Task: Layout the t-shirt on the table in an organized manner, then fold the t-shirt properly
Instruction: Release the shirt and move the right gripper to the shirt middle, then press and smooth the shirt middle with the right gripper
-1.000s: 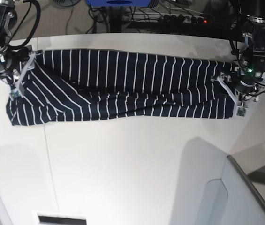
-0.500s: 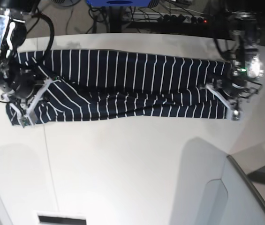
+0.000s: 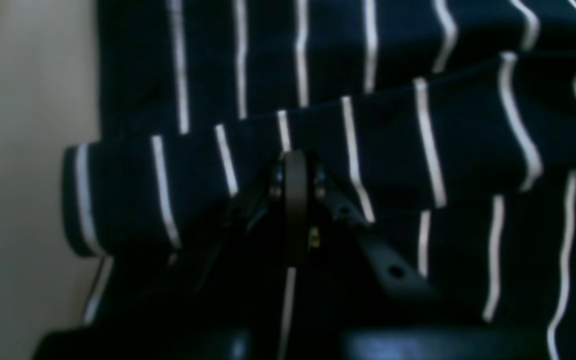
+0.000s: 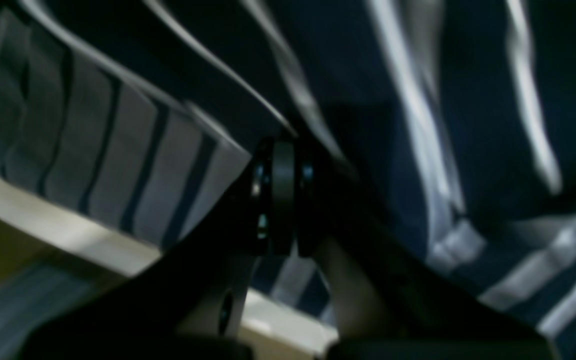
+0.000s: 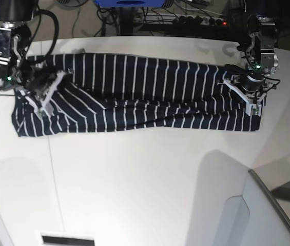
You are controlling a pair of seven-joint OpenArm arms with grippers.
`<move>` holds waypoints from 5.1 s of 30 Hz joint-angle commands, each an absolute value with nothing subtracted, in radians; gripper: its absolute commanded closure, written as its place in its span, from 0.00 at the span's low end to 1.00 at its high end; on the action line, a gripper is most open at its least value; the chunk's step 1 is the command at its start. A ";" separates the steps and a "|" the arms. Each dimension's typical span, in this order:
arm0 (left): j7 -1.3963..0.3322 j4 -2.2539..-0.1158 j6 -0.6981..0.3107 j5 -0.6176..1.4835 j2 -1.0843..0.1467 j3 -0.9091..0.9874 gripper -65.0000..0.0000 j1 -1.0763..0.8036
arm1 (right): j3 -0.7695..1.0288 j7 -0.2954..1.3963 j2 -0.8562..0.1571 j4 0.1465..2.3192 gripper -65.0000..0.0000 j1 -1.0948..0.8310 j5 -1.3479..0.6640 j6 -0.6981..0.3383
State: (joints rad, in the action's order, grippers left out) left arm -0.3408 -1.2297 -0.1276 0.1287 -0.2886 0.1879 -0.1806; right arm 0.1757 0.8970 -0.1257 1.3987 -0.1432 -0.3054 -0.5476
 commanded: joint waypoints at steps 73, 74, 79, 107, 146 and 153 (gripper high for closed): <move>-0.344 -1.596 -0.116 0.128 -0.199 0.659 1.00 -0.542 | -0.871 0.705 -0.047 1.259 0.79 0.288 -0.317 -0.147; -0.344 -1.596 -0.116 0.128 -0.199 0.659 1.00 -0.542 | -0.868 0.705 -0.047 1.257 0.87 0.288 -0.317 -0.147; -0.344 -1.596 -0.116 0.128 -0.199 0.659 1.00 -0.542 | -0.866 0.707 -0.050 1.257 0.97 0.283 -0.321 -0.147; -0.344 -1.554 -0.116 0.128 -0.206 0.659 1.00 -0.541 | -0.866 0.812 -0.054 1.395 0.71 0.125 -0.321 -0.147; -0.344 -1.549 -0.116 0.122 -0.206 0.664 1.00 -0.541 | -0.875 0.664 0.133 1.150 0.66 0.206 -0.317 -0.147; -0.344 -1.549 -0.116 0.120 -0.206 0.667 1.00 -0.541 | -0.877 0.662 0.128 1.147 0.71 0.209 -0.315 -0.147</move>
State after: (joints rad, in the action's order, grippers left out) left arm -0.3622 -1.5360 -0.1226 0.1272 -0.1909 0.6575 -0.5350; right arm -0.8772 0.6792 0.1154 1.1316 0.1917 -0.3107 -0.1417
